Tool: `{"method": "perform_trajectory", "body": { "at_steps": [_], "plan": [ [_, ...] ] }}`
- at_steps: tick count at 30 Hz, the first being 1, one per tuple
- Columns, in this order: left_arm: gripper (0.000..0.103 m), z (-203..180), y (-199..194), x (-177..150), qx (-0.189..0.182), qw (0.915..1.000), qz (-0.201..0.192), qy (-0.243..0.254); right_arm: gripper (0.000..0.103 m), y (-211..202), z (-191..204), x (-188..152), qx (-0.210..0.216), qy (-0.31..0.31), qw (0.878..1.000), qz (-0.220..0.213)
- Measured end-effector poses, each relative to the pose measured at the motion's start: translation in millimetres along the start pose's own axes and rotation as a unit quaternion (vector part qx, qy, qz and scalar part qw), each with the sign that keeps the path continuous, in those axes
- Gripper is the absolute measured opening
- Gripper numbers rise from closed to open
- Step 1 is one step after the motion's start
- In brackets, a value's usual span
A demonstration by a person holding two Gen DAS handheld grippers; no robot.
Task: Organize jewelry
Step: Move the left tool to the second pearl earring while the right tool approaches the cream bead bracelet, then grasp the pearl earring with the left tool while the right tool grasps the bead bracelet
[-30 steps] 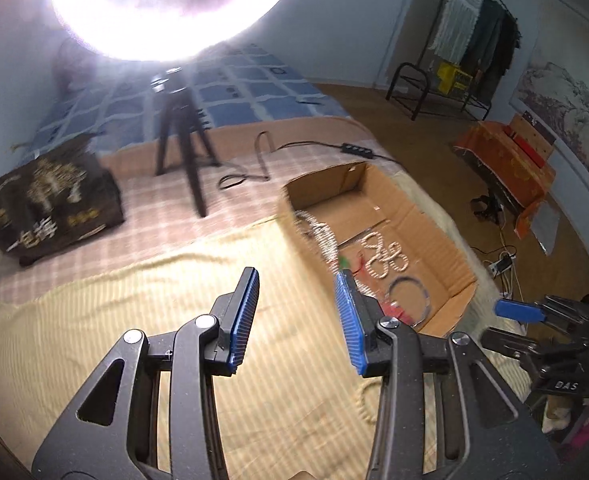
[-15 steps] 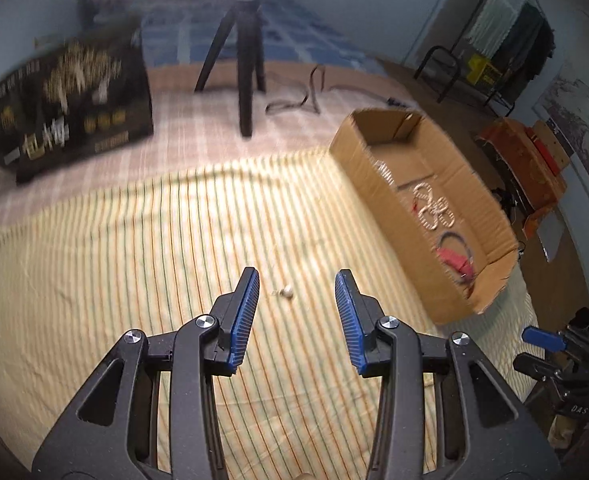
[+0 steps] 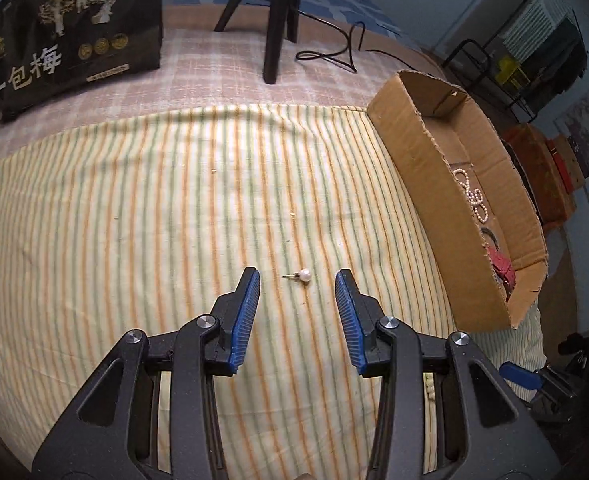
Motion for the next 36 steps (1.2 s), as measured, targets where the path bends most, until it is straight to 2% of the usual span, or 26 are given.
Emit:
{"method": "perform_trajectory", "body": {
  "at_steps": [6, 9, 20, 31, 36],
  "plan": [
    [0.039, -11.1, 12.6, -3.8, 0.013, 0.9999, 0.01, 0.003, 0.037, 7.4, -5.4, -2.5, -0.006, 0.001, 1.0, 0.007],
    [0.034, -14.0, 18.1, -4.2, 0.028, 0.9995, 0.012, 0.01, 0.034, 8.2, -8.3, -0.2, -0.008, 0.002, 1.0, 0.005],
    [0.034, -11.4, 26.6, -0.5, 0.048, 0.9988, 0.011, 0.005, 0.029, 15.8, -9.8, 6.1, 0.001, 0.009, 1.0, 0.009],
    [0.019, -5.2, 31.1, -2.3, 0.059, 0.9981, 0.016, 0.008, 0.027, 29.0, -9.6, 8.7, 0.005, 0.02, 1.0, 0.016],
    [0.018, -4.1, 33.1, -0.5, 0.056, 0.9983, 0.018, 0.005, 0.027, 32.8, -12.9, 11.1, 0.011, 0.033, 0.999, 0.015]
  ]
}}
Point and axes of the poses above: each gripper's, at about its wrist camera, not at the fingertips, and y roughly the way its jaws point, z to its left, x to its top, the point moved 9 cm from there along y, roughly the way its jaws point, and after that the axes turned 15 degrees about x, right-handed, at the moved point
